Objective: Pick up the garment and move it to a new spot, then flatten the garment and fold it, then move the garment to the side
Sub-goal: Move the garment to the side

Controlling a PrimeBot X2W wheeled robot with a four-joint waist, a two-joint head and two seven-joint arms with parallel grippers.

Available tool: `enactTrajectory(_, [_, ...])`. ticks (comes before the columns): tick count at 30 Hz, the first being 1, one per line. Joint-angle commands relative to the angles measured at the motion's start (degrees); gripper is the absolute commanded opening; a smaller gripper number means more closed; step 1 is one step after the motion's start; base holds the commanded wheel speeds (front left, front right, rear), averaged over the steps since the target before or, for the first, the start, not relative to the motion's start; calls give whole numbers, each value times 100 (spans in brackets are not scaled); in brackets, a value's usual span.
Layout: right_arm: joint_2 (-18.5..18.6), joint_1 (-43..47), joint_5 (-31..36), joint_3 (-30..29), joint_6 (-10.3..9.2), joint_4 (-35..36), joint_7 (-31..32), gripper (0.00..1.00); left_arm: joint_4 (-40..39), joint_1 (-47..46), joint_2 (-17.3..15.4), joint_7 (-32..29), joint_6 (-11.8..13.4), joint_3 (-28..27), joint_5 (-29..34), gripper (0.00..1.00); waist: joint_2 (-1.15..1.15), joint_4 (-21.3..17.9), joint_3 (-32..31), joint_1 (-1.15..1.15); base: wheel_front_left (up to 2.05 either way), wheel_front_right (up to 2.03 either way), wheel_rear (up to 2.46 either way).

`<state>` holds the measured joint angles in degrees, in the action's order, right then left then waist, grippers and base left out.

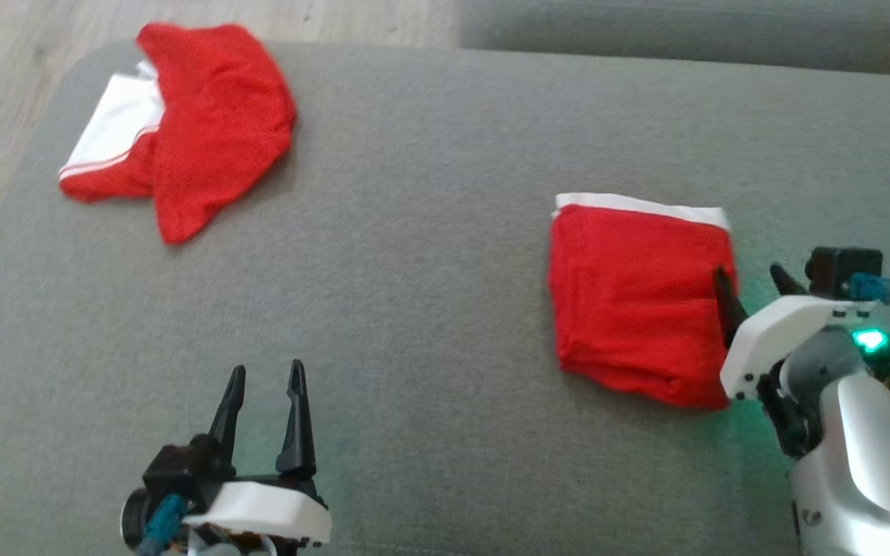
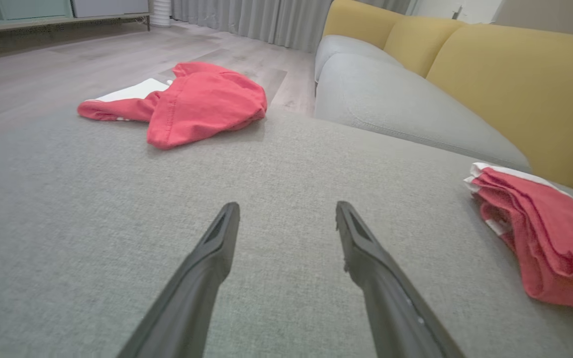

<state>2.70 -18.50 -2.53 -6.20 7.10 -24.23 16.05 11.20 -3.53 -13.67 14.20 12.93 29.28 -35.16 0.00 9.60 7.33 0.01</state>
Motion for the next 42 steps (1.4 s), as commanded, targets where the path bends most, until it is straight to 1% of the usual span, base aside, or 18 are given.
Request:
enactTrajectory(1, [30,-260,-8,56,39,71,108,100,-109,-264,-18,49,-21,-214,79,100,0,225,205,-1,0,0,0])
enactTrajectory(8, [38,-306,-295,-2,39,-450,580,100,-1,-296,69,68,-92,-274,131,100,0,371,316,-1,0,0,0])
enactTrajectory(9, [36,-322,-372,17,39,-502,626,93,5,-293,79,70,-98,-283,141,100,0,371,325,-1,0,0,0])
enactTrajectory(10, [35,-346,-452,32,39,-544,659,79,8,-291,86,71,-103,-292,150,100,0,363,337,-1,0,0,0])
enactTrajectory(11, [34,-374,-519,61,39,-584,696,47,10,-290,90,72,-107,-303,160,100,0,347,351,-1,0,0,0])
enactTrajectory(12, [33,-408,-573,100,39,-615,717,35,9,-292,87,73,-112,-311,173,100,0,320,369,-1,0,0,0])
enactTrajectory(14, [37,-492,-651,181,39,-661,705,0,-2,-310,78,74,-117,-330,203,100,0,253,414,-1,0,0,0])
enactTrajectory(19, [161,-745,-708,317,39,-634,370,0,-105,-355,22,76,-103,-372,286,100,0,-73,517,-1,0,0,0])
enactTrajectory(24, [447,-952,-665,404,39,-542,135,0,-281,-428,-42,64,-92,-404,315,100,0,-653,665,-1,0,0,0])
enactTrajectory(30, [869,-1141,-625,492,39,-403,42,0,-488,-652,-122,-58,-101,-358,388,100,0,-1400,919,-1,0,0,0])
enactTrajectory(34, [1013,-1242,-607,547,39,-395,-16,0,-577,-821,-185,-181,-106,-307,457,100,0,-1778,1064,-1,0,0,0])
enactTrajectory(38, [1084,-1381,-545,641,39,-449,-107,0,-664,-928,-245,-281,-90,-289,496,100,0,-1980,1180,-1,0,0,0])
enactTrajectory(42, [1198,-1671,-429,728,39,-612,-218,0,-756,-980,-322,-357,-68,-294,518,100,0,-2008,1292,-1,0,0,0])
